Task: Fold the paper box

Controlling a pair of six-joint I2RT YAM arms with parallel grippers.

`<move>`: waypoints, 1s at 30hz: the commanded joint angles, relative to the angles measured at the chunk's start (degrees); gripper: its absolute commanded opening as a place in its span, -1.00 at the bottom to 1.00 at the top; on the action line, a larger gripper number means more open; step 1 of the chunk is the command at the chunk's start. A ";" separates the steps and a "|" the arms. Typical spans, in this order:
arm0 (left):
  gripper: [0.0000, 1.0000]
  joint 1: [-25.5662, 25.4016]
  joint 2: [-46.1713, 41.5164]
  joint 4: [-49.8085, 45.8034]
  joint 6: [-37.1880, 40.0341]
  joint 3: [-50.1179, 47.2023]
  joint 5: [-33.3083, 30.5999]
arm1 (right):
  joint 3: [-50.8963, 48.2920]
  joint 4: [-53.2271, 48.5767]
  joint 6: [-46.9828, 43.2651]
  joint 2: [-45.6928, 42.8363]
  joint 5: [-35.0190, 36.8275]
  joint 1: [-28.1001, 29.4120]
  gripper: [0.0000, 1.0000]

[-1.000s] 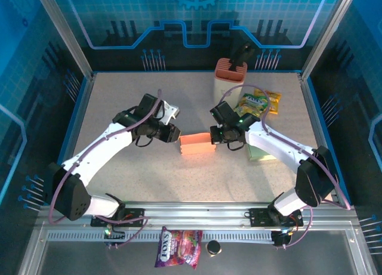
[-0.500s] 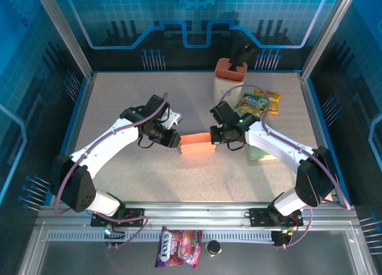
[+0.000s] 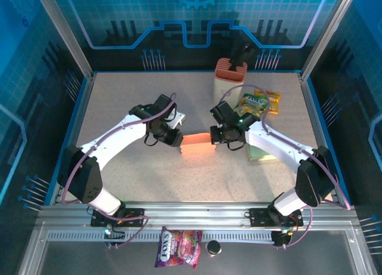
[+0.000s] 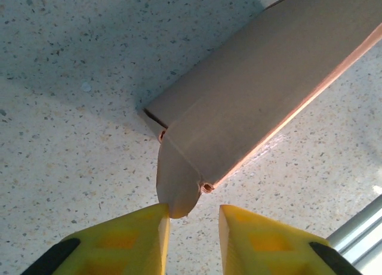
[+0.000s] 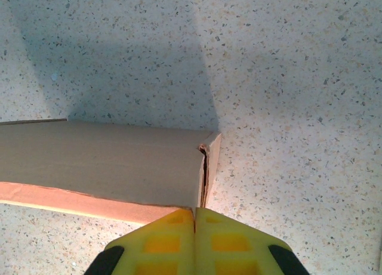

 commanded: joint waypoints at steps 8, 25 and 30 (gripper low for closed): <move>-0.62 -0.69 0.90 1.13 -0.34 1.32 -1.42 | 0.94 -1.53 0.63 0.32 -0.11 0.08 -1.00; -0.73 -0.93 1.49 3.23 -3.08 1.71 -3.85 | 0.55 -1.16 0.67 0.27 -0.24 0.06 -1.00; -0.86 -1.03 1.51 3.12 -6.33 2.44 -3.73 | 0.59 -1.03 0.97 0.45 -0.29 0.03 -1.00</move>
